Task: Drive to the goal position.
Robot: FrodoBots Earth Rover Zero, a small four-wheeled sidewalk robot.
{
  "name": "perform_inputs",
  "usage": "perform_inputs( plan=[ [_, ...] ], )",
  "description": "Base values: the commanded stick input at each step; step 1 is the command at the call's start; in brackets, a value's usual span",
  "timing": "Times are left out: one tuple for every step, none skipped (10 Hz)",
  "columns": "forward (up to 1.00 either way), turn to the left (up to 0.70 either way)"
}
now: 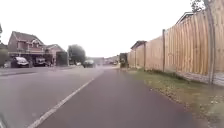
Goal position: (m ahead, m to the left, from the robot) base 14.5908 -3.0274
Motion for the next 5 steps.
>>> perform_inputs(
  plan=[
    [1.0,0.0],
    [1.0,0.0],
    [1.0,0.0],
    [1.0,0.0],
    [1.0,0.0]
  ],
)
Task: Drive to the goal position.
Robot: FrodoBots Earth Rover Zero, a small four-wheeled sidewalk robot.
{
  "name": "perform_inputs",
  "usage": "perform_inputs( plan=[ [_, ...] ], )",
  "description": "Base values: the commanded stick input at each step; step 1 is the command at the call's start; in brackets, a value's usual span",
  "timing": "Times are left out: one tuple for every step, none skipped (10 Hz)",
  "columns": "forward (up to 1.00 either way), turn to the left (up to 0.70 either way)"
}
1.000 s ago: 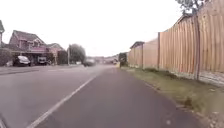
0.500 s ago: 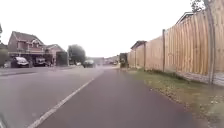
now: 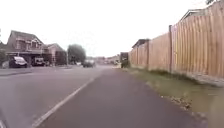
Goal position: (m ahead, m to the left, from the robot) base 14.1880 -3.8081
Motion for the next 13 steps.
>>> perform_inputs(
  plan=[
    [1.0,0.0],
    [1.0,0.0],
    [1.0,0.0],
    [1.0,0.0],
    [1.0,0.0],
    [1.0,0.0],
    [1.0,0.0],
    [1.0,0.0],
    [1.0,0.0],
    [1.0,0.0],
    [1.0,0.0],
    [1.0,0.0],
    [1.0,0.0]
  ],
)
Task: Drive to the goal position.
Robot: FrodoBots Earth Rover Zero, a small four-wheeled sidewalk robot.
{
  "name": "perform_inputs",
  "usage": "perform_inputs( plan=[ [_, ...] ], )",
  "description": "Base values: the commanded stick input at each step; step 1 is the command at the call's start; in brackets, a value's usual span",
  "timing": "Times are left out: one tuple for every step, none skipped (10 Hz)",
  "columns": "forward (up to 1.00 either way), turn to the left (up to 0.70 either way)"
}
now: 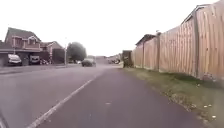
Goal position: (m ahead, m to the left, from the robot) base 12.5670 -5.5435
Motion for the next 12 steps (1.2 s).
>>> perform_inputs(
  plan=[
    [1.0,0.0],
    [1.0,0.0],
    [1.0,0.0],
    [1.0,0.0],
    [1.0,0.0],
    [1.0,0.0],
    [1.0,0.0],
    [1.0,0.0],
    [1.0,0.0],
    [1.0,0.0],
    [1.0,0.0],
    [1.0,0.0]
  ],
)
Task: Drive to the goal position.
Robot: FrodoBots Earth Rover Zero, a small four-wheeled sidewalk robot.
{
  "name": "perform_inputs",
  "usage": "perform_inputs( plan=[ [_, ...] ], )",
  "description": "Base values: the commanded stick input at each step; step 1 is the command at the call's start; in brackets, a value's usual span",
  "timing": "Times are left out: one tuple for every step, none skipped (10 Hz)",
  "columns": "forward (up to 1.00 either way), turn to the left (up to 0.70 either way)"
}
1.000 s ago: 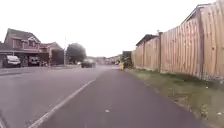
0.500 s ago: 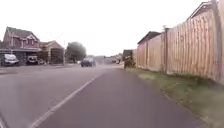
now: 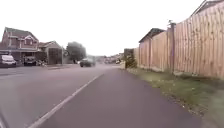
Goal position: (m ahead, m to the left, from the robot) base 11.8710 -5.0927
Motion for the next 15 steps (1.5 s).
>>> perform_inputs(
  plan=[
    [1.0,0.0],
    [1.0,0.0],
    [1.0,0.0],
    [1.0,0.0],
    [1.0,0.0],
    [1.0,0.0],
    [1.0,0.0],
    [1.0,0.0],
    [1.0,0.0],
    [1.0,0.0],
    [1.0,0.0],
    [1.0,0.0],
    [1.0,0.0],
    [1.0,0.0],
    [1.0,0.0]
  ],
)
